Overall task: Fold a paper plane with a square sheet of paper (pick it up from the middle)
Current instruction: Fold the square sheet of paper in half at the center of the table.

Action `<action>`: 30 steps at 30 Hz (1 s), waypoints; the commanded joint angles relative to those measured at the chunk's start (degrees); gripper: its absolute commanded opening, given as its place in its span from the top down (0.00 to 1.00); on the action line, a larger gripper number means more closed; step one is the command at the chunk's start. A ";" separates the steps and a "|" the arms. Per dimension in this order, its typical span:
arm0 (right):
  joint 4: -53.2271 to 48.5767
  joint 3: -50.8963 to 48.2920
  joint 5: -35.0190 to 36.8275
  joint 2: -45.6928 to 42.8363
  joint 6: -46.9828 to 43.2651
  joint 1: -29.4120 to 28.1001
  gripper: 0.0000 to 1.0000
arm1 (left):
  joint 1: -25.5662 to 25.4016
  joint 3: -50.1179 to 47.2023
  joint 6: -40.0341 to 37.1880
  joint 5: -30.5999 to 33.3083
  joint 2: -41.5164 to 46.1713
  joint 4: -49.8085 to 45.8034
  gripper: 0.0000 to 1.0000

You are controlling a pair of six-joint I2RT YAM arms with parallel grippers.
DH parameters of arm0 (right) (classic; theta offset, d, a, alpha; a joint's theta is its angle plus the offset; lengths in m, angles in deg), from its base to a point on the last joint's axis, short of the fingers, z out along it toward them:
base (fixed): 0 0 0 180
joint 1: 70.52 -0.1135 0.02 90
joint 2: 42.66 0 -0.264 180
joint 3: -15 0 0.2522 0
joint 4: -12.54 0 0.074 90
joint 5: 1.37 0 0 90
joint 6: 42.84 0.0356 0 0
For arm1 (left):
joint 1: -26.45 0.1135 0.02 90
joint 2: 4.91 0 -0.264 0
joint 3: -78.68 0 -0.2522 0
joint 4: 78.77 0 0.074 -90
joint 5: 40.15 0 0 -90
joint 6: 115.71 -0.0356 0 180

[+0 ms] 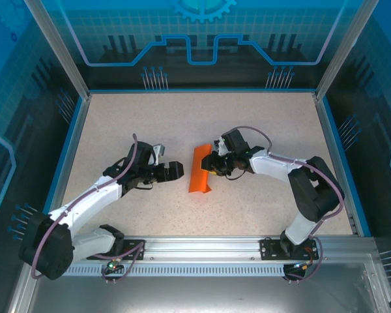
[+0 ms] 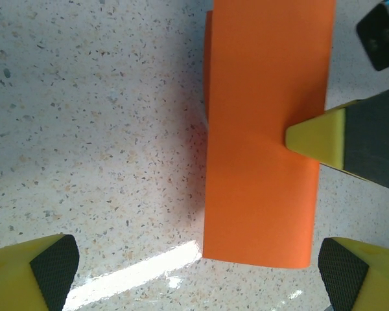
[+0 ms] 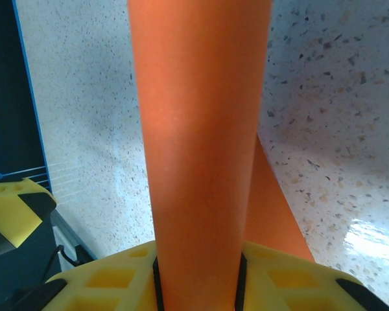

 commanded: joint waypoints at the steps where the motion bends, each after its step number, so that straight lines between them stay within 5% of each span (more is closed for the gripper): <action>1: 4.04 -0.91 -3.14 2.09 1.65 0.48 0.67 | -0.44 0.83 0.01 -1.56 1.72 -1.79 0.02; 18: -9.48 2.99 2.49 6.88 -5.46 2.24 0.61 | -0.43 1.70 2.93 -5.23 5.51 -7.22 0.02; 30: -16.61 1.83 -1.46 2.42 -12.25 9.53 0.61 | -0.44 0.86 10.72 -6.52 -1.41 3.77 0.02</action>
